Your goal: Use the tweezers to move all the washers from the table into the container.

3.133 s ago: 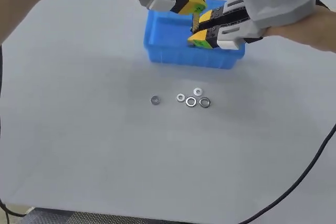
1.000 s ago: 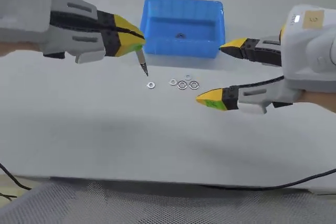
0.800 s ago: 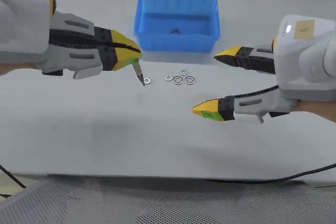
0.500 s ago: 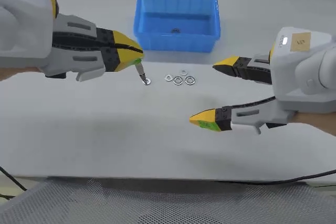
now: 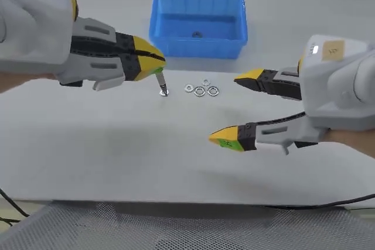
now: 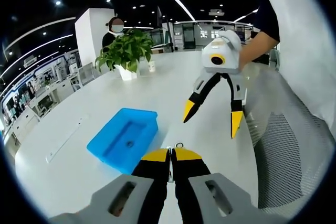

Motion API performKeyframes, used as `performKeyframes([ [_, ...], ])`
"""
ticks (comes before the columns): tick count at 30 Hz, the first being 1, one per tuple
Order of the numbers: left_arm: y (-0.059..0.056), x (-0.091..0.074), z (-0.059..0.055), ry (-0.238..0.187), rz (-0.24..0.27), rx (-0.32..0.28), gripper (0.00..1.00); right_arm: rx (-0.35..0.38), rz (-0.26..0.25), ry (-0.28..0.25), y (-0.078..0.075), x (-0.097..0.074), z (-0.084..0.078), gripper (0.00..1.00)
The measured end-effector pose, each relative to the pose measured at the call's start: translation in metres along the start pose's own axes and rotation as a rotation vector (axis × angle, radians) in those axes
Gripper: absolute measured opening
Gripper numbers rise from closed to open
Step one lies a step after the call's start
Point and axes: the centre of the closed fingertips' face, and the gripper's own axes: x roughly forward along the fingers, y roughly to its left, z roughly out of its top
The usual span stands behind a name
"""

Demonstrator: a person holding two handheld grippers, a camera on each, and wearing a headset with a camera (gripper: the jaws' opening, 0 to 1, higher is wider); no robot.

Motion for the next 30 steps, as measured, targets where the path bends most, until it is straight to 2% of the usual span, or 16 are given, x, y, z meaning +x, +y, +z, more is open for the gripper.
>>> performKeyframes([
  [4,-0.002,0.001,-0.004,0.020,-0.008,0.006,0.05,0.005,-0.010,0.001,-0.003,-0.002,-0.001,0.66],
  [13,-0.003,0.004,-0.003,0.006,-0.011,0.009,0.05,0.007,-0.005,0.007,0.002,-0.001,-0.001,0.66],
  [15,-0.002,0.004,-0.003,0.013,-0.006,0.029,0.05,0.001,-0.001,0.007,0.004,0.000,0.000,0.66],
  [21,-0.003,0.001,-0.005,0.017,-0.027,0.012,0.05,-0.020,0.020,0.004,0.007,0.008,0.009,0.66],
  [25,-0.008,0.000,-0.008,0.028,-0.049,0.003,0.05,-0.050,0.036,0.009,0.009,0.014,0.014,0.66],
  [30,-0.005,0.000,-0.011,0.043,-0.036,0.003,0.06,-0.085,0.058,0.018,0.010,0.023,0.019,0.65],
])
